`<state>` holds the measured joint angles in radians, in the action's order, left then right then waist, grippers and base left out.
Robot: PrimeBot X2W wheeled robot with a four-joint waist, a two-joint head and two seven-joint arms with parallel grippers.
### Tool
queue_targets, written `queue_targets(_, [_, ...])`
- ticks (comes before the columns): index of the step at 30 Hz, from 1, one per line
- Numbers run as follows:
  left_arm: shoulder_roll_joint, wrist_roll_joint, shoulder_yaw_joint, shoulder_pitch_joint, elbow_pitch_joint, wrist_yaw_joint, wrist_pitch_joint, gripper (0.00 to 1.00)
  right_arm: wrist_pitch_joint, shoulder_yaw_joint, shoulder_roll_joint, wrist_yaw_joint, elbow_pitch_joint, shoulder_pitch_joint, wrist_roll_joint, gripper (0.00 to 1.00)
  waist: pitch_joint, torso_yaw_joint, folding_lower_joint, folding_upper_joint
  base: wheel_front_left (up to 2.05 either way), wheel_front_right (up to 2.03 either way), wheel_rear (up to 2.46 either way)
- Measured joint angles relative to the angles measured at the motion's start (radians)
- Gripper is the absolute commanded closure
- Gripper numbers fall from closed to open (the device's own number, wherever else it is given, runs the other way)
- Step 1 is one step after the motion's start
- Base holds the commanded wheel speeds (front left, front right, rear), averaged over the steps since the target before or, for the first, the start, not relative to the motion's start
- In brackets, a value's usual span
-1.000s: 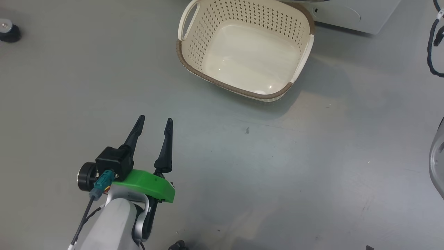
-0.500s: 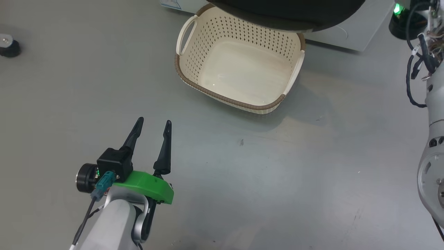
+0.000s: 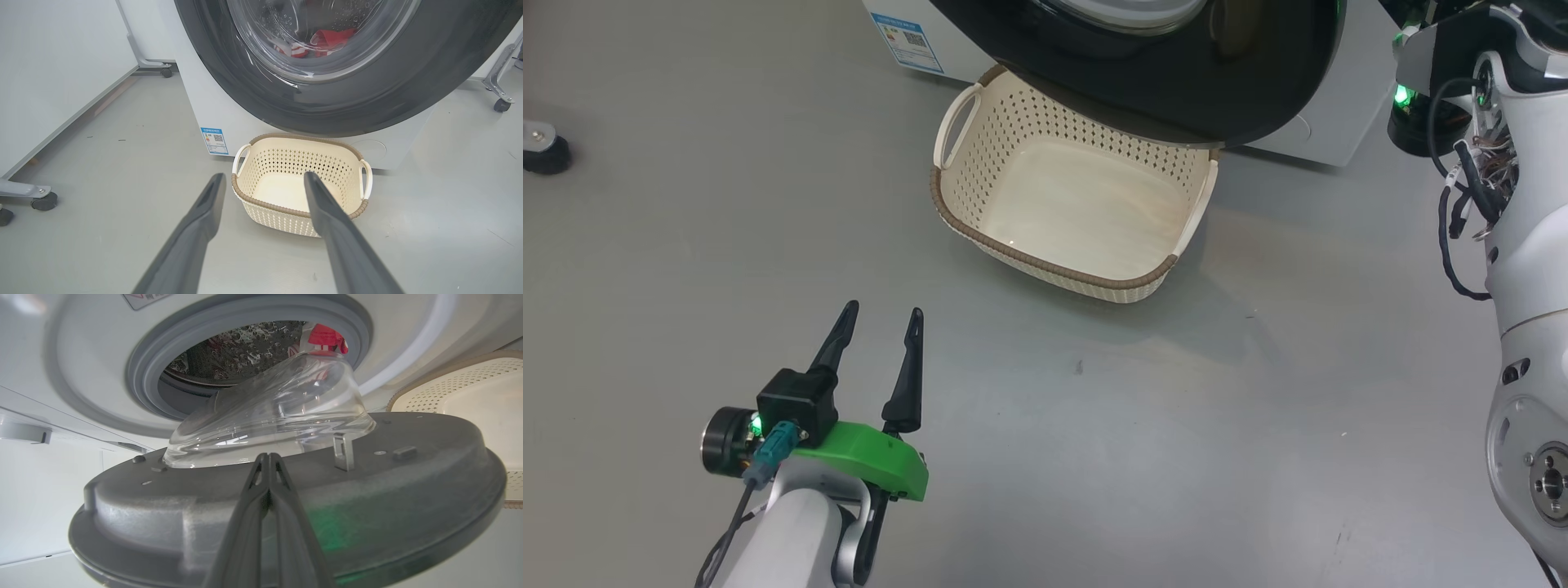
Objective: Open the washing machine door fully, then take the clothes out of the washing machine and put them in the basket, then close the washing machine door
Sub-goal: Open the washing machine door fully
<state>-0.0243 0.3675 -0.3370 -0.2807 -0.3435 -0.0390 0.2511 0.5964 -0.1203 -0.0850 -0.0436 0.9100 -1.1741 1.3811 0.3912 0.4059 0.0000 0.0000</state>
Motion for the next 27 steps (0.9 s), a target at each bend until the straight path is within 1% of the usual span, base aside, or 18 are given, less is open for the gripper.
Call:
queue_targets(13, [0.0, -0.013, 0.004, 0.015, 0.008, 0.0, 0.0, 0.0, -0.003, 0.029, 0.002, -0.003, 0.002, 0.004, 0.025, 1.0, -0.015, -0.012, 0.0, 0.0, 0.0, 0.0, 0.0])
queue_targets(16, [0.0, -0.016, 0.005, 0.015, 0.009, 0.0, 0.0, 0.0, -0.01, 0.046, 0.002, -0.002, 0.0, 0.004, 0.019, 1.0, -0.013, -0.013, 0.0, 0.0, 0.0, 0.0, 0.0])
queue_targets(18, [0.0, -0.016, 0.006, 0.015, 0.011, 0.0, 0.0, 0.0, -0.031, 0.053, 0.006, 0.004, -0.006, 0.004, 0.002, 1.0, -0.012, -0.014, 0.0, 0.0, 0.0, 0.0, 0.0])
queue_targets(21, [0.0, -0.016, 0.01, 0.015, 0.012, 0.0, 0.0, 0.0, -0.07, 0.066, 0.007, 0.046, -0.02, 0.004, -0.041, 1.0, -0.016, -0.017, 0.0, 0.0, 0.0, 0.0, 0.0])
queue_targets(23, [0.0, -0.016, 0.012, 0.015, 0.013, 0.0, 0.0, 0.0, -0.1, 0.094, 0.003, 0.077, -0.035, 0.004, -0.083, 1.0, -0.021, -0.02, 0.0, 0.0001, 0.0, 0.0, 0.0])
queue_targets(25, [0.0, -0.016, 0.013, 0.015, 0.013, 0.0, 0.0, 0.0, -0.131, 0.136, -0.016, 0.11, -0.05, 0.006, -0.146, 1.0, -0.028, -0.023, 0.0, 0.0, 0.0, 0.0, 0.0])
queue_targets(27, [0.0, -0.016, 0.015, 0.015, 0.013, 0.0, 0.0, 0.0, -0.166, 0.184, -0.047, 0.146, -0.065, 0.015, -0.214, 1.0, -0.037, -0.026, 0.0, 0.0, 0.0, 0.0, 0.0])
